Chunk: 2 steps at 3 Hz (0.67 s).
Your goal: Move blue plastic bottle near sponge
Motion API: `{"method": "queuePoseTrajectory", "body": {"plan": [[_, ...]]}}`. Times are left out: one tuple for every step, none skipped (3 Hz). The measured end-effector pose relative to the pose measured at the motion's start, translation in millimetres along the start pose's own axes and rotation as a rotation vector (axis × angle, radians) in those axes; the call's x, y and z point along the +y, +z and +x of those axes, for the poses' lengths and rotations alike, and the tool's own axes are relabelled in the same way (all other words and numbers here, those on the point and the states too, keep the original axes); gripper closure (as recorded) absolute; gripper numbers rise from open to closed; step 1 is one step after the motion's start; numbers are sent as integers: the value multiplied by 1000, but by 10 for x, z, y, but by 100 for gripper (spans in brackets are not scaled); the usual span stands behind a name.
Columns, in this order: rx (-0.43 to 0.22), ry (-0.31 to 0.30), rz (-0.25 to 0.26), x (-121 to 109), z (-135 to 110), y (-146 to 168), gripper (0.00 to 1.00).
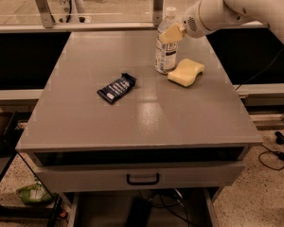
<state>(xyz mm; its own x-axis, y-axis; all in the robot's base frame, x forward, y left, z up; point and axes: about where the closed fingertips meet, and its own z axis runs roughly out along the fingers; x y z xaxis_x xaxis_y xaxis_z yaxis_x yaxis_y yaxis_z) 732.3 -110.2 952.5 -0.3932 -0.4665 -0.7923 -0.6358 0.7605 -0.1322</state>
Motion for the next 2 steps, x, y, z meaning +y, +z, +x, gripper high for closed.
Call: {"method": "queuePoseTrajectory", "body": {"plan": [[-16, 72, -9, 129, 128, -18, 100], [-16, 72, -9, 125, 106, -35, 81]]}}
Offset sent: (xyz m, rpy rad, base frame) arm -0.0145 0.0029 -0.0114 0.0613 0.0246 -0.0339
